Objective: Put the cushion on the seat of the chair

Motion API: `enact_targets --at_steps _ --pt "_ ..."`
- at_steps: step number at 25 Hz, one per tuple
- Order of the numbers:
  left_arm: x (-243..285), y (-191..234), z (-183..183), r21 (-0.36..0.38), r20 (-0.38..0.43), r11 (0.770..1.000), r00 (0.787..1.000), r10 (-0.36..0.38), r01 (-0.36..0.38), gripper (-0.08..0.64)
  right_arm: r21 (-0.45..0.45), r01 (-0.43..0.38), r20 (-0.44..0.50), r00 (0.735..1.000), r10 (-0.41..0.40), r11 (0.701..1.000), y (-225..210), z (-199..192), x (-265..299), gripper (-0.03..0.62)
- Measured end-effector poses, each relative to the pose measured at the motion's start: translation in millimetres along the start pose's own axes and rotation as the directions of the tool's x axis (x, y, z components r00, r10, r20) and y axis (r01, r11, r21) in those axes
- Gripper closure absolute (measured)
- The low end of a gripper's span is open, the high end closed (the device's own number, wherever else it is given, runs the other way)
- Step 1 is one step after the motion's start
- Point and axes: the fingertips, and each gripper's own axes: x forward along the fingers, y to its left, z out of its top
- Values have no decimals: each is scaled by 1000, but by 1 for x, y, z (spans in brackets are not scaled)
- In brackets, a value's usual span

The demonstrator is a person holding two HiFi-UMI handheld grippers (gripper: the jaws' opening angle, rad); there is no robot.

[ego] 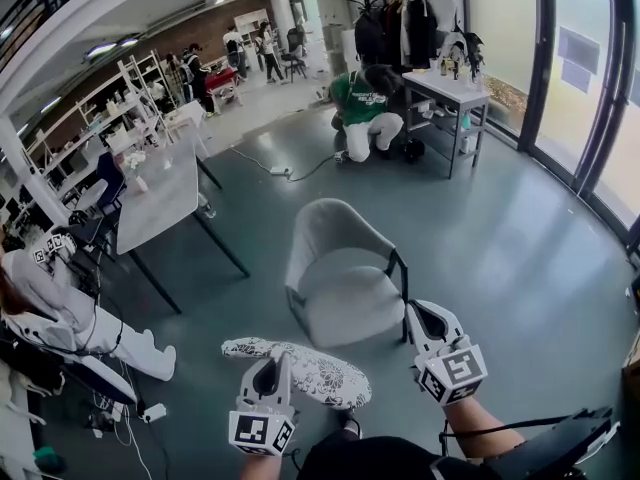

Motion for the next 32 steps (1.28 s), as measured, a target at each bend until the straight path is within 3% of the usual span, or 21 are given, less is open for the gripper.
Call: enact_targets --at_steps 15,25,32 --pt "49 81 -21 -61 7 998 1000 9 -9 538 -65 10 -48 999 -13 998 16 -8 96 583" --pt "82 136 -33 -90 13 996 999 -30 31 538 -75 53 -62 996 -57 996 26 -7 159 583" --pt "102 147 -41 -107 1 993 999 -46 46 538 -90 67 -48 996 -72 994 19 -5 177 583"
